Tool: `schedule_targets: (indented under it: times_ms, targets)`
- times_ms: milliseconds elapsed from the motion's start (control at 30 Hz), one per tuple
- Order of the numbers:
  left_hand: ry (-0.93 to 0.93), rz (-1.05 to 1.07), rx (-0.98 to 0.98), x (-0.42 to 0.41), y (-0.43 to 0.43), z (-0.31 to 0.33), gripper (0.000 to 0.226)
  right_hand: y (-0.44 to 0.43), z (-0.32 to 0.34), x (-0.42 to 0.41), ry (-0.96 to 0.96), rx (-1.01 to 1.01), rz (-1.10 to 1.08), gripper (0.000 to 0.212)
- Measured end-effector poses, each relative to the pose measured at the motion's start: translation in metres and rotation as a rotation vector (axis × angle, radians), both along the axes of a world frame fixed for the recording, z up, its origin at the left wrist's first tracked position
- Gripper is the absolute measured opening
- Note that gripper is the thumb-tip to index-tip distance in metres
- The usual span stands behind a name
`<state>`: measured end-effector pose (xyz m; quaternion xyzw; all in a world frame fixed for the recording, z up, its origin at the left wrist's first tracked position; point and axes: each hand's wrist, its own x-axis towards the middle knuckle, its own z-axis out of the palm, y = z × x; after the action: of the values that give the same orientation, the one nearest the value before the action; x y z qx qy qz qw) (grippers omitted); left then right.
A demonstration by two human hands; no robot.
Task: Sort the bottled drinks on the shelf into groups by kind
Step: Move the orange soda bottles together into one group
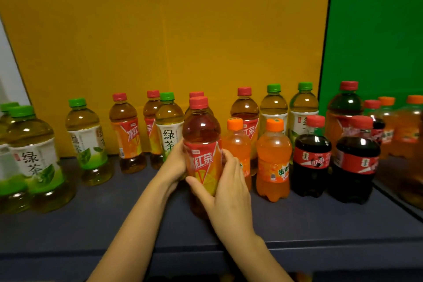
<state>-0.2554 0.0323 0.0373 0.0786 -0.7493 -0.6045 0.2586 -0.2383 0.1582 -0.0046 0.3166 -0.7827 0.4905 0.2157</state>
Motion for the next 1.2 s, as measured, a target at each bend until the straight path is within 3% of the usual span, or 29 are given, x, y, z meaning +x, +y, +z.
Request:
schedule_targets:
  times_ms: [133, 233, 367, 467, 633, 767, 900, 1133, 1200]
  targets:
    - [0.040, -0.097, 0.208, 0.013, -0.008, 0.004, 0.041, -0.004, 0.002, -0.001, -0.023, 0.019, -0.001, 0.084]
    - [0.203, 0.079, 0.098, 0.024, -0.001, 0.006, 0.027, -0.001, 0.003, -0.001, -0.025, 0.046, 0.054, 0.079]
    - [0.630, 0.421, 0.052, 0.048, 0.028, -0.005, 0.016, 0.024, 0.004, -0.001, 0.089, 0.017, 0.093, 0.054]
    - [0.752, 0.378, -0.067, 0.059, 0.064, -0.020, 0.010, 0.051, 0.007, -0.014, 0.242, -0.111, -0.027, 0.036]
    - [0.618, 0.157, -0.216, 0.045, 0.111, -0.041, 0.025, 0.082, 0.011, -0.046, 0.243, -0.267, -0.153, 0.048]
    - [0.504, 0.239, -0.412, 0.019, 0.122, -0.044, 0.058, 0.084, 0.008, -0.059, 0.171, -0.212, -0.095, 0.063]
    - [0.389, 0.315, -0.504, 0.002, 0.124, -0.041, 0.071, 0.082, 0.005, -0.064, 0.029, -0.234, -0.002, 0.072]
    - [0.214, 0.346, -0.326, -0.011, 0.123, -0.025, 0.086, 0.080, -0.003, -0.067, -0.157, -0.217, 0.083, 0.086]
    - [0.172, 0.353, -0.259, -0.012, 0.124, -0.022, 0.085, 0.081, -0.005, -0.068, -0.205, -0.180, 0.073, 0.082]
